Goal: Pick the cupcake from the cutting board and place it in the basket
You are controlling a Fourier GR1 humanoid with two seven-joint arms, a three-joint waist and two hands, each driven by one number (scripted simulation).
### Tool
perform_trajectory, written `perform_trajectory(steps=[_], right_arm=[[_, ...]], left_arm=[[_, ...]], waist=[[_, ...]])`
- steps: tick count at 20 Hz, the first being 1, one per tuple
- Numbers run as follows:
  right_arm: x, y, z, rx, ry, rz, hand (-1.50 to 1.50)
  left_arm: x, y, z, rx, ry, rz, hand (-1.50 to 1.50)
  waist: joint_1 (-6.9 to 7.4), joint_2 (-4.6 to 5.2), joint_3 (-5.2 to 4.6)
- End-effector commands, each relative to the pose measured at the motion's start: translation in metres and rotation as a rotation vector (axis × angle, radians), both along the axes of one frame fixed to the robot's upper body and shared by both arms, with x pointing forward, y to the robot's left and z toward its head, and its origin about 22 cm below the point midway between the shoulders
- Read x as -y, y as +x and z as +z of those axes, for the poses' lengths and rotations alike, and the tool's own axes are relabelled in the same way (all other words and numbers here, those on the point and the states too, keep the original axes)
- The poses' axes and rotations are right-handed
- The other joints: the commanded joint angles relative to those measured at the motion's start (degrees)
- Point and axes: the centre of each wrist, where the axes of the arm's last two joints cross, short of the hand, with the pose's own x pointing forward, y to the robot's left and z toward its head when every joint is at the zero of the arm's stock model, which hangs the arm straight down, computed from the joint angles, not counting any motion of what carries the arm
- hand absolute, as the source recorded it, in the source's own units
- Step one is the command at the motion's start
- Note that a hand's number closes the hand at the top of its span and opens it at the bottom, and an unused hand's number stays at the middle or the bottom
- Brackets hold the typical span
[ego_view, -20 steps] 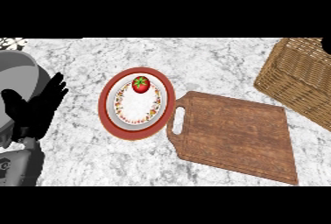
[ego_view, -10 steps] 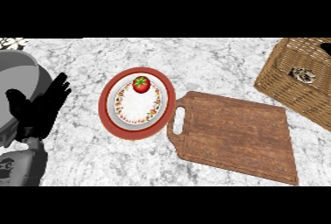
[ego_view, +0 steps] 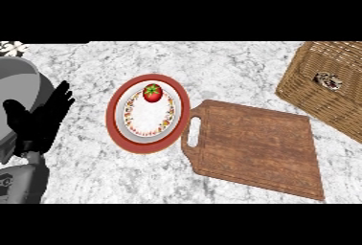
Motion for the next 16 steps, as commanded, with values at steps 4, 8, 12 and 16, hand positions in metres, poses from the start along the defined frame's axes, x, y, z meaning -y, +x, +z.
perform_trajectory(steps=[4, 8, 12, 16], right_arm=[[0.051, -0.069, 0.015, 0.182, 0.156, -0.044, -1.50], [0.102, -0.133, 0.019, 0.137, 0.175, 0.004, -1.50], [0.129, -0.184, -0.007, 0.016, 0.169, 0.050, -1.50], [0.136, -0.223, -0.009, 0.012, 0.191, 0.091, -1.50]], left_arm=[[0.006, -0.001, -0.012, -0.015, -0.001, 0.027, 0.00], [-0.010, -0.004, -0.002, -0.022, 0.004, 0.038, 0.00], [-0.004, -0.009, 0.006, -0.009, 0.010, 0.031, 0.00], [-0.002, 0.004, -0.004, -0.011, 0.003, 0.022, 0.00]], waist=[[-1.35, -0.31, -0.02], [-2.20, -0.49, 0.03], [-1.76, -0.48, 0.07], [-1.07, -0.10, -0.03]])
